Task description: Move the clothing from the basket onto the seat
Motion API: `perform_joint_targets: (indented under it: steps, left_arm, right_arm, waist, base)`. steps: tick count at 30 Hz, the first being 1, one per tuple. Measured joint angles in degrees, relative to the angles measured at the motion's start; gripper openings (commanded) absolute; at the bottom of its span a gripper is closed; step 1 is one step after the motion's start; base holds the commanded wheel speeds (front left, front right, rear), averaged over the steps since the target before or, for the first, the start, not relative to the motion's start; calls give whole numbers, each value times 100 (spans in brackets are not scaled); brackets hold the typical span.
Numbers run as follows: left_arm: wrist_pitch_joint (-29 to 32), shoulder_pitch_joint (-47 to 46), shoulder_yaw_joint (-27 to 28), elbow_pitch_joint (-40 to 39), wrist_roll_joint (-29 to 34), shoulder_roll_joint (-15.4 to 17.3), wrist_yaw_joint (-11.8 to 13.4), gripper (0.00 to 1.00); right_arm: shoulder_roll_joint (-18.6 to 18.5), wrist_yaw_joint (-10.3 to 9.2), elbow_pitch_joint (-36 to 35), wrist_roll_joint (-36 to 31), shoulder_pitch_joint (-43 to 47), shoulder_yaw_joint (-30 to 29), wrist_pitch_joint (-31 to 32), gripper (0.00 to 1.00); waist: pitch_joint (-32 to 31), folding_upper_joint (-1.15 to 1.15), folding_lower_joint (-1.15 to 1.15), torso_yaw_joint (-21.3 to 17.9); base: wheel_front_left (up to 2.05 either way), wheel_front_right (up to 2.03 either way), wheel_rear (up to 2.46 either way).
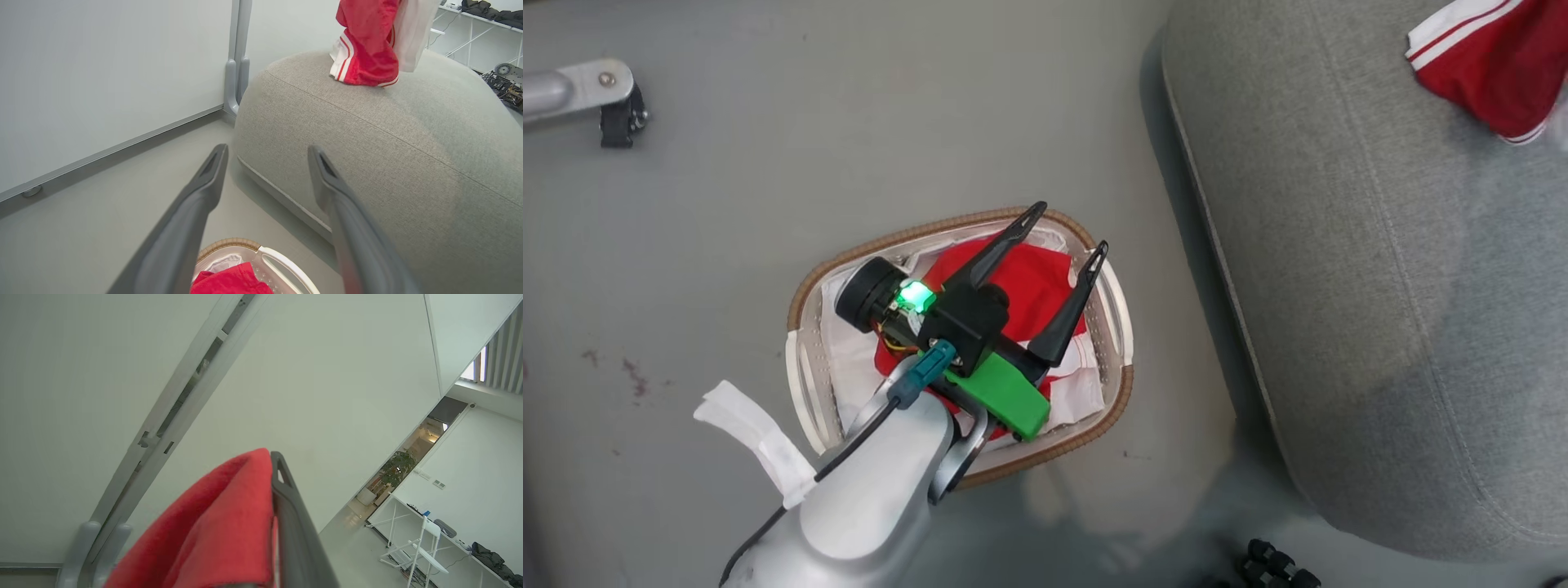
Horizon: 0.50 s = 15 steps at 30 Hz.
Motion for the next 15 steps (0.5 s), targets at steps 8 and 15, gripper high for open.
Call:
perform_joint_targets:
  steps: [8,15]
  left_arm:
    - [0,-91,84,-8,65,18,0,100]
    - [0,-90,118,3,70,59,0,100]
  right_arm:
    - [409,0,498,-94,604,-522,-22,0]
    - [619,0,738,-135,1256,-915,-23,0]
  waist:
    - [555,0,1,257]
    - [789,0,1,404]
  base:
    - [0,0,0]
    - [0,0,0]
